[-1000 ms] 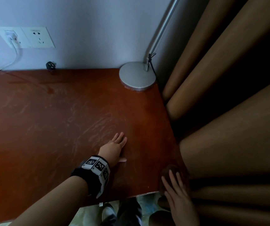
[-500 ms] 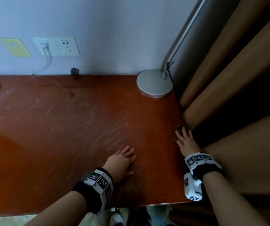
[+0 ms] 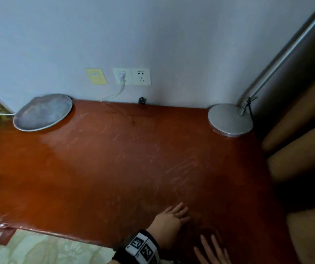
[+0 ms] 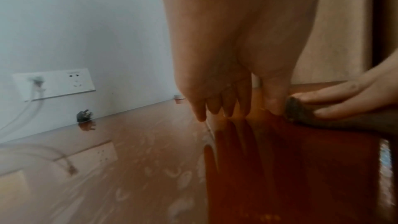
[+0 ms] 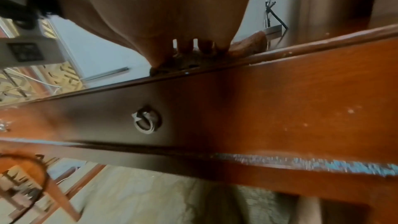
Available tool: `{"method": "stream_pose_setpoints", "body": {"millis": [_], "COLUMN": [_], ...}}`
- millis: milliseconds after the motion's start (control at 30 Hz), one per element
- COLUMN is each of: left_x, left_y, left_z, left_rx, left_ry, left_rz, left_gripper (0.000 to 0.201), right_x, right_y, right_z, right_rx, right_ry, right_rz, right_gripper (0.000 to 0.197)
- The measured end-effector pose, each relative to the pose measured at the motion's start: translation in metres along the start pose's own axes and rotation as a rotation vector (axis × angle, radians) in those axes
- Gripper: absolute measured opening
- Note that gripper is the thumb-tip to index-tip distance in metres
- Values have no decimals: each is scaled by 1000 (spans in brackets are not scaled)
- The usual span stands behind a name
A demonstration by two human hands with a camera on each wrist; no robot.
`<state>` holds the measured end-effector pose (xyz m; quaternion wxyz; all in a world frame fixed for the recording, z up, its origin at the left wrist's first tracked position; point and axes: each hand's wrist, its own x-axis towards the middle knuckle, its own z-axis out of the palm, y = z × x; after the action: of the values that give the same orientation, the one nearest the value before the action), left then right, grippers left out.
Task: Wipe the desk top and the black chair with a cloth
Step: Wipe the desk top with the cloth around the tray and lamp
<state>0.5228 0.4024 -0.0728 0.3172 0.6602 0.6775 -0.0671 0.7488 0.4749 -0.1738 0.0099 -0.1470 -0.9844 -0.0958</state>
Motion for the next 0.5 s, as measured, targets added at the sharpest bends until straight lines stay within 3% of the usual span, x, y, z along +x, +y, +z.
{"method": "stream_pose_setpoints", "body": {"millis": [67, 167, 267, 433, 500], "left_x": [-10, -32, -53, -80, -88], "left_y": [-5, -15, -27, -39, -42], "left_z": [1, 3, 13, 30, 36], "left_rx": [-46, -111, -136, -191, -211], "left_ry": [54, 102, 112, 148, 177], "left_rz": [-24, -77, -164, -335, -400], "left_gripper": [53, 51, 54, 62, 64], "right_x": [19, 38, 47, 68, 76], "right_y": [8, 30, 9, -80, -83], "right_z": [-10, -22, -21, -21, -31], "right_rx": [83, 165, 144, -12, 131], "right_ry": [70, 10, -3, 166, 82], "right_rz": [-20, 53, 110, -135, -179], "right_gripper": [56, 58, 58, 56, 72]}}
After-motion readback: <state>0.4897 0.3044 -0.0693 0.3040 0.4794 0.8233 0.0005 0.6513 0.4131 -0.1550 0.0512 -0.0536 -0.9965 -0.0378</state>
